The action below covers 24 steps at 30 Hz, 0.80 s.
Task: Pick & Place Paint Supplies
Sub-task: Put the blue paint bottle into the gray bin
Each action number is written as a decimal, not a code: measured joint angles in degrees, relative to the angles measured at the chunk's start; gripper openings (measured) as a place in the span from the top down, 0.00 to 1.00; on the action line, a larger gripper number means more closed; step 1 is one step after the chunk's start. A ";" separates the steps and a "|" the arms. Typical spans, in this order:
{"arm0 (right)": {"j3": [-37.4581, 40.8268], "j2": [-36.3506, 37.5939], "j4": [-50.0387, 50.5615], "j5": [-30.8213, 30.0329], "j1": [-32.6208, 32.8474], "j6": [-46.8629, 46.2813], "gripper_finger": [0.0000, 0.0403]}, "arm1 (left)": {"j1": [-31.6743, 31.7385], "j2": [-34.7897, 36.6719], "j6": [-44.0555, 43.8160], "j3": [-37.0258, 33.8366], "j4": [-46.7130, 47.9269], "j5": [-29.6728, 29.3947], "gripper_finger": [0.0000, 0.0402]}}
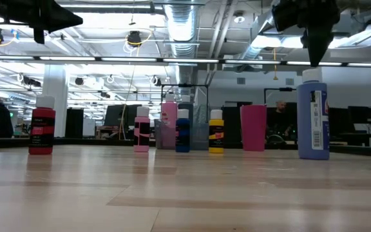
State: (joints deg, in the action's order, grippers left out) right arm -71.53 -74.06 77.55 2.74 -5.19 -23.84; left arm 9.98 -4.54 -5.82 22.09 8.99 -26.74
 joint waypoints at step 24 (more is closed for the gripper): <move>2.39 -5.91 -0.99 -0.46 -1.73 5.55 0.35 | 0.00 0.00 -0.63 -6.19 -0.59 0.04 0.99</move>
State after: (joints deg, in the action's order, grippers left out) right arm -69.14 -79.96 76.56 2.28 -6.92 -18.29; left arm 9.98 -4.54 -6.46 15.90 8.40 -26.70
